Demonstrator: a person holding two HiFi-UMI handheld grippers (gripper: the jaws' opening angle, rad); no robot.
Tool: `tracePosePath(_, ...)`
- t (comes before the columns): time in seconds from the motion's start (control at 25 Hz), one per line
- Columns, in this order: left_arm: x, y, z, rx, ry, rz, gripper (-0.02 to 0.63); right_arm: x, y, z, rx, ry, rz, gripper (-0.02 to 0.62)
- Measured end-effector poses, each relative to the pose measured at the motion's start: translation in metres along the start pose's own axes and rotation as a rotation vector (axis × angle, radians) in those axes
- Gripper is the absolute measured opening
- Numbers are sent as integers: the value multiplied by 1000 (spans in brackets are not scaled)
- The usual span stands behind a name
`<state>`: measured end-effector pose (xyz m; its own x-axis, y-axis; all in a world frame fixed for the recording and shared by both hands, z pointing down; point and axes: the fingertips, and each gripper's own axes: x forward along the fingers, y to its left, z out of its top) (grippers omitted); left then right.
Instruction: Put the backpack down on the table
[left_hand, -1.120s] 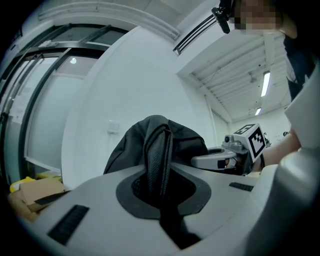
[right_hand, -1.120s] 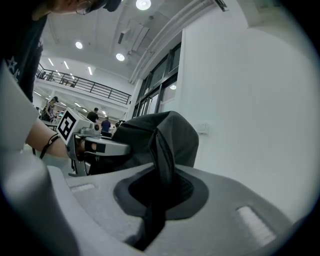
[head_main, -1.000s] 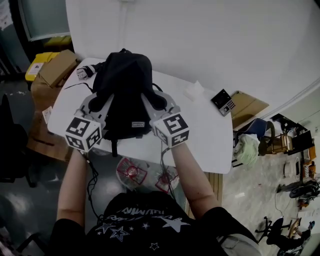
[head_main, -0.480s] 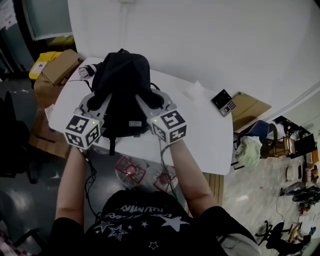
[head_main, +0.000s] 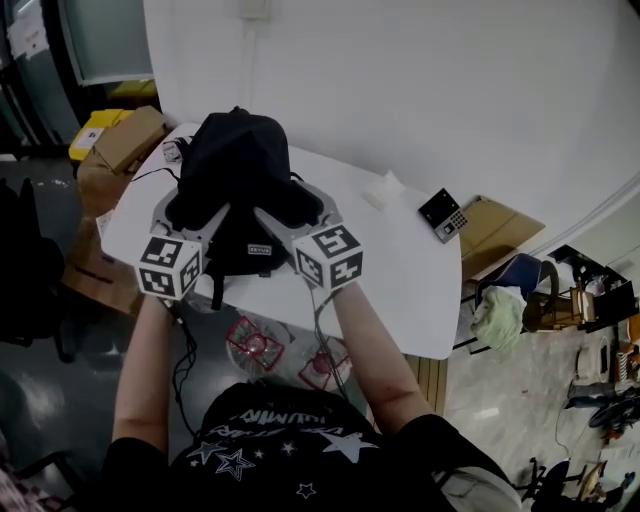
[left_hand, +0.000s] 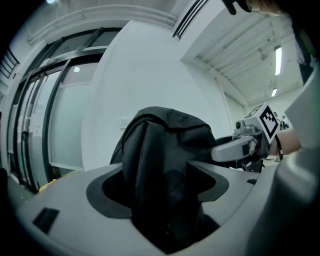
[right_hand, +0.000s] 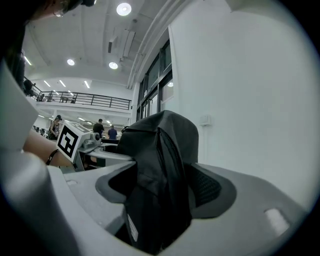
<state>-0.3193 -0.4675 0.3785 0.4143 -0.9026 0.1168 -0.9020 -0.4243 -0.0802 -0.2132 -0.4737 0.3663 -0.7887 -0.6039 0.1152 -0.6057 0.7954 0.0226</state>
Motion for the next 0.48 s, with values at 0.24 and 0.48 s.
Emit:
tracePosePath(0.24,-24,-3,5,-27,-26,126,385,-26,-3,-1,0,-8,7,331)
tracePosePath(0.48,-46,-27,8,-28,-17,206,390,-55,3,-6,10,-3,52,331)
